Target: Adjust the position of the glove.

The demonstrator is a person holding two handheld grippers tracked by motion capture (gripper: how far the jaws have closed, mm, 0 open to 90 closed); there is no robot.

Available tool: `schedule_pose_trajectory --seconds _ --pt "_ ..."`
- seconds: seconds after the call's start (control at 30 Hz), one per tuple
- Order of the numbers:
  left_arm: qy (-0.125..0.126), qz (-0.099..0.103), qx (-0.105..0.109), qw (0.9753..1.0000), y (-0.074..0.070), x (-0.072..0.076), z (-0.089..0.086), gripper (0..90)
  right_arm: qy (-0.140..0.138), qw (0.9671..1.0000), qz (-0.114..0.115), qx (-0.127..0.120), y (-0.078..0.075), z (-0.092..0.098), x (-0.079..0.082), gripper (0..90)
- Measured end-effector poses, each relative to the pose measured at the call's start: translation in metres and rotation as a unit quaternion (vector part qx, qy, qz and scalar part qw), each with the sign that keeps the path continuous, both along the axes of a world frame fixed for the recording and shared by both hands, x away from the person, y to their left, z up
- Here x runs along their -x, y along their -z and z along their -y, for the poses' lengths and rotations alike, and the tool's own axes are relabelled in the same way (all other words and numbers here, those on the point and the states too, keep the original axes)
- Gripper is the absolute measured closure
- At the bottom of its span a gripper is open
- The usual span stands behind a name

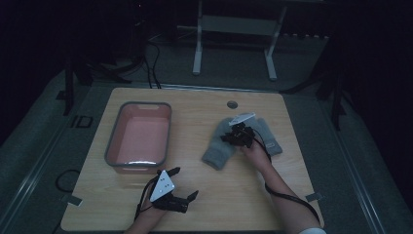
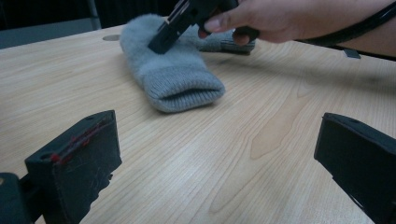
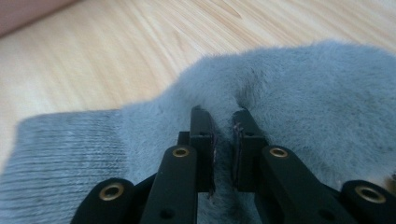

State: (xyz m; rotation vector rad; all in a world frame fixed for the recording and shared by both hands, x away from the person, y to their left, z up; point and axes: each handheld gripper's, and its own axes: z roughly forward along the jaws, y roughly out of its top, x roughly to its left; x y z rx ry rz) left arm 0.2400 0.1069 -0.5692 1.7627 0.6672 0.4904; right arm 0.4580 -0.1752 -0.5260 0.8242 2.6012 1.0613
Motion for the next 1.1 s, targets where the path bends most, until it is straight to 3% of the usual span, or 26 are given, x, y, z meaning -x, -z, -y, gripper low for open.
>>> schedule_pose_trajectory --seconds 0.2,0.4,0.43,0.53,0.67,0.77,0.87,1.0,1.1 --pt "0.0 0.001 -0.001 1.0 0.0 0.0 0.0 0.7 -0.062 0.9979 0.005 -0.019 -0.023 -0.001 0.016 82.1" --pt "0.0 0.0 0.0 1.0 0.0 0.0 0.0 0.7 -0.143 0.9889 0.01 -0.04 -0.041 -0.008 0.038 82.1" --pt "-0.001 0.0 0.0 1.0 0.0 0.0 0.0 0.7 -0.161 0.986 0.002 -0.044 -0.041 -0.01 0.041 82.1" --pt "-0.001 0.0 0.0 1.0 0.0 0.0 0.0 0.7 -0.188 0.9814 -0.011 -0.039 -0.033 -0.015 0.044 81.9" --pt "0.0 -0.001 0.001 1.0 0.0 0.0 0.0 0.7 -0.202 0.9789 -0.029 -0.019 -0.013 -0.021 0.042 81.5" --pt "0.0 0.0 0.0 1.0 0.0 0.0 0.0 0.7 -0.193 0.9805 -0.037 0.011 0.005 -0.024 0.037 77.8" --pt "0.0 -0.001 0.001 1.0 0.0 -0.001 0.0 0.7 -0.182 0.9818 -0.055 -0.01 0.013 -0.021 0.031 60.1" --pt "0.001 -0.002 0.001 1.0 0.0 -0.001 0.0 0.7 -0.176 0.9835 -0.041 -0.007 0.007 -0.019 0.032 45.4" --pt "0.0 -0.001 0.001 1.0 0.0 0.0 0.0 0.7 -0.157 0.9871 -0.03 -0.008 -0.002 -0.013 0.035 37.3"
